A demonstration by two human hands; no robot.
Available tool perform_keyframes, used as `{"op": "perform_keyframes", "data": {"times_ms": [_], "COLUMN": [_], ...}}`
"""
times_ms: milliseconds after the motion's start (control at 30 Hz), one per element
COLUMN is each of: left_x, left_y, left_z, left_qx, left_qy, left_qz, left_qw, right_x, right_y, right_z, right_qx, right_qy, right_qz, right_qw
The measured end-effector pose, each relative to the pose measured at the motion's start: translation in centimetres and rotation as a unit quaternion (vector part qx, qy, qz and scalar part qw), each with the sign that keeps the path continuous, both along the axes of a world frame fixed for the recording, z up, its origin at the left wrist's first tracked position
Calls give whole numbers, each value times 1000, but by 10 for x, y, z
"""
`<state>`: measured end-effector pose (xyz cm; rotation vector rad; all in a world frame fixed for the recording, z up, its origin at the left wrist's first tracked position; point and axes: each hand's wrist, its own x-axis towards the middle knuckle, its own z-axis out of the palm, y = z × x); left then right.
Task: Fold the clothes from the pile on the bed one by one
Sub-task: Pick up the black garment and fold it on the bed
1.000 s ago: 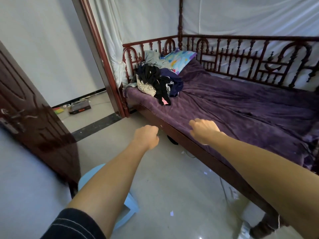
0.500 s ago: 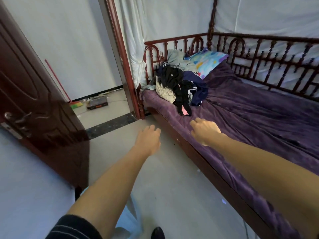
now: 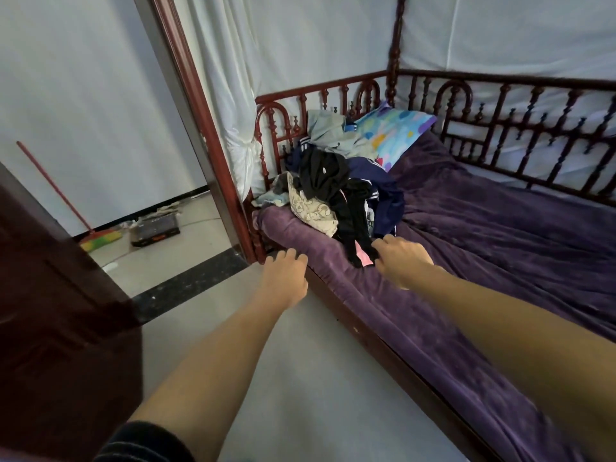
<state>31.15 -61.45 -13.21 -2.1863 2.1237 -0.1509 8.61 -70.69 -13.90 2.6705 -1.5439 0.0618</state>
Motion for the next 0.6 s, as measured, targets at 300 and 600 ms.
{"op": "perform_keyframes", "data": {"times_ms": [300,600], "left_x": [72,157], "left_y": [-182,-338], "left_z": [-25,-10], "left_qx": [24,41], "left_qy": [5,55], "left_qz": [-13,13], "left_qw": [1000,998], "right_x": [60,138], "right_y": [-186,-361], "right_z": [-34,-23], "right_qx": [44,91], "right_qy": [0,-8], "right_qz": [-41,-50], "right_qw": [998,995]}}
